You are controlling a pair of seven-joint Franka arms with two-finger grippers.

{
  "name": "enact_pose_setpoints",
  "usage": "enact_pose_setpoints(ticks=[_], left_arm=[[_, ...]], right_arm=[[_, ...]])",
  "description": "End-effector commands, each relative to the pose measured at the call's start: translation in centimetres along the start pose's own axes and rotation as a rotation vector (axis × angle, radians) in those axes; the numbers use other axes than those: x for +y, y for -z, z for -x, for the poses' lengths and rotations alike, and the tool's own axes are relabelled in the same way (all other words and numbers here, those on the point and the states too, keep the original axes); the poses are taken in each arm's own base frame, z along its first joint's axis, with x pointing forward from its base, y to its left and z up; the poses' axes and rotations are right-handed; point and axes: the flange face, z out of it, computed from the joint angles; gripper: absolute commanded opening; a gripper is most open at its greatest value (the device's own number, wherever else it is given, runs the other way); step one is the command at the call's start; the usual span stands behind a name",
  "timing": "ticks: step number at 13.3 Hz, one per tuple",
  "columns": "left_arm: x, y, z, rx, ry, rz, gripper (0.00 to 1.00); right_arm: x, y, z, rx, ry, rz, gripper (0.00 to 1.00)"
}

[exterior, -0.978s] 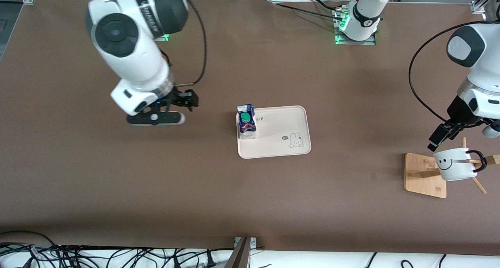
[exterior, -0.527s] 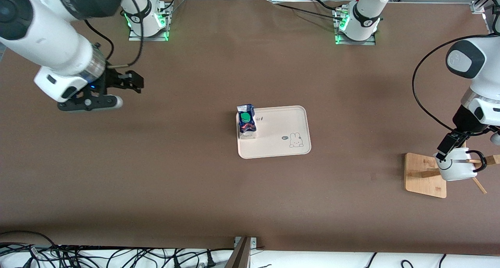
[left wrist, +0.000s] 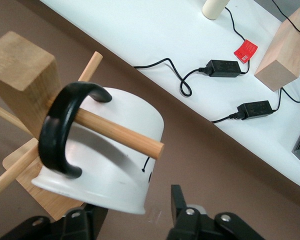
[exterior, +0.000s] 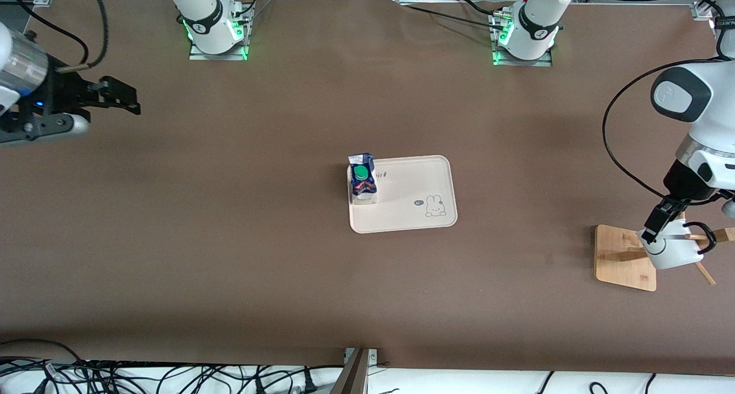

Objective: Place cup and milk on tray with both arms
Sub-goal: 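Grasp the mug rim with the left gripper while the right gripper withdraws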

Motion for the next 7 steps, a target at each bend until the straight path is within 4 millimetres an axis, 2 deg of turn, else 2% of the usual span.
enact_pose_setpoints(ticks=[1,2,3,5,7], left_arm=[[0.31,0.01,-0.69,0.010,-0.005,0.019,0.44],[0.33,0.08,-0.71,0.010,-0.007,0.019,0.34],[0.35,0.17,-0.74,0.012,-0.007,0.020,0.33],[0.53,0.22,-0.65,0.009,-0.010,0.021,0.14],[0.57,0.34,-0.65,0.006,-0.010,0.021,0.07]], right_arm=[[0.79,0.13,3.48,0.000,0.009,0.024,1.00],[0.86,0.04,3.53,0.000,0.008,0.037,1.00],[0.98,0.21,3.47,0.005,0.006,0.048,1.00],[1.13,0.45,2.94,0.024,0.003,0.051,1.00],[1.71,0.09,2.56,0.016,-0.006,0.051,1.00]])
